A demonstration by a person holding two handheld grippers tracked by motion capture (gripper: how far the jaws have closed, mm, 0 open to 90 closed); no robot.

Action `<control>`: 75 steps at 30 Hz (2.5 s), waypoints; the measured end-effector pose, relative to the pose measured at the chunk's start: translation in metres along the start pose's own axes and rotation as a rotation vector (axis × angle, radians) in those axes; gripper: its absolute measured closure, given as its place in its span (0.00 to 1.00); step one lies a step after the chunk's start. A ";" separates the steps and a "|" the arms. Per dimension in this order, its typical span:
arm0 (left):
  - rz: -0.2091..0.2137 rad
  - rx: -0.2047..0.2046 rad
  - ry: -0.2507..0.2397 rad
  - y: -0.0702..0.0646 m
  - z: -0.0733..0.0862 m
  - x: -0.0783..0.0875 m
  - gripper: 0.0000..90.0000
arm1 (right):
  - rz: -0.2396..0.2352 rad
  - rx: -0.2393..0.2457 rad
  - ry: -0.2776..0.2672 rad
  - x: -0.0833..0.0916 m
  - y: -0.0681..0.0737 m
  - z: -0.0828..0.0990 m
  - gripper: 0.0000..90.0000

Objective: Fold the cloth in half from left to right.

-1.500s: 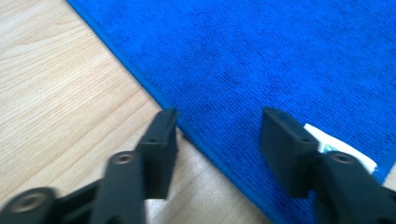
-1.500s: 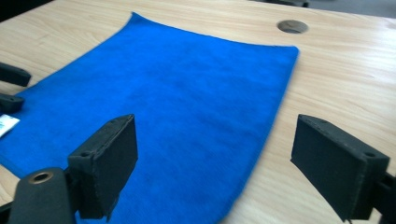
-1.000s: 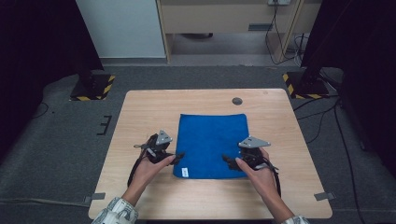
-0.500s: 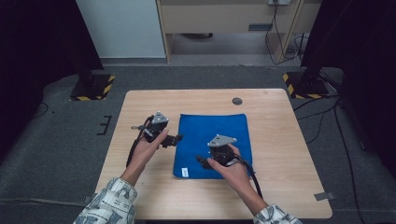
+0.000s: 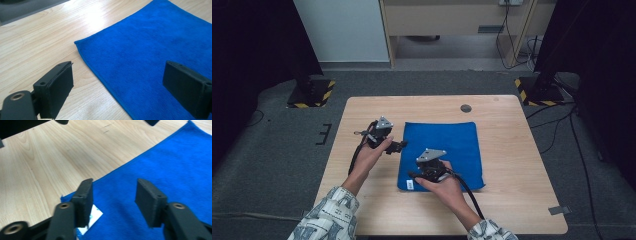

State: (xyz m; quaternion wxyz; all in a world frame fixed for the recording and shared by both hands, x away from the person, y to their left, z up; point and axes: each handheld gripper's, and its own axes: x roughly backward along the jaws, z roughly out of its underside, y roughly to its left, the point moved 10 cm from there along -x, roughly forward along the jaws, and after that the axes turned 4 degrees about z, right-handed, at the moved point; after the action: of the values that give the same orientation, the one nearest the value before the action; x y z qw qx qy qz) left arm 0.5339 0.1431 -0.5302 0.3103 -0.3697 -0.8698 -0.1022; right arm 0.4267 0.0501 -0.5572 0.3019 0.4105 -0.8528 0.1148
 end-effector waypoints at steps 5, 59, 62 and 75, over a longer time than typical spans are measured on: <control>-0.014 -0.009 0.002 -0.002 0.001 0.009 0.10 | -0.018 0.018 0.007 -0.005 0.016 0.003 0.72; -0.012 0.071 -0.008 0.033 0.005 -0.017 0.21 | -0.092 0.014 0.073 -0.019 0.070 0.028 0.98; -0.022 0.085 0.041 0.040 0.012 -0.028 0.25 | -0.097 0.013 0.069 -0.018 0.072 0.029 0.98; -0.060 0.130 0.052 0.058 0.022 -0.060 0.53 | -0.093 0.033 0.070 -0.021 0.077 0.029 0.98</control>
State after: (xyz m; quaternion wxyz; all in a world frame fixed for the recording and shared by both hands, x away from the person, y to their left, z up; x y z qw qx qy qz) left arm 0.5966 0.1581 -0.5872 0.3531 -0.3198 -0.8769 -0.0643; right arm 0.3656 0.1001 -0.5889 0.3297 0.4502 -0.8197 0.1292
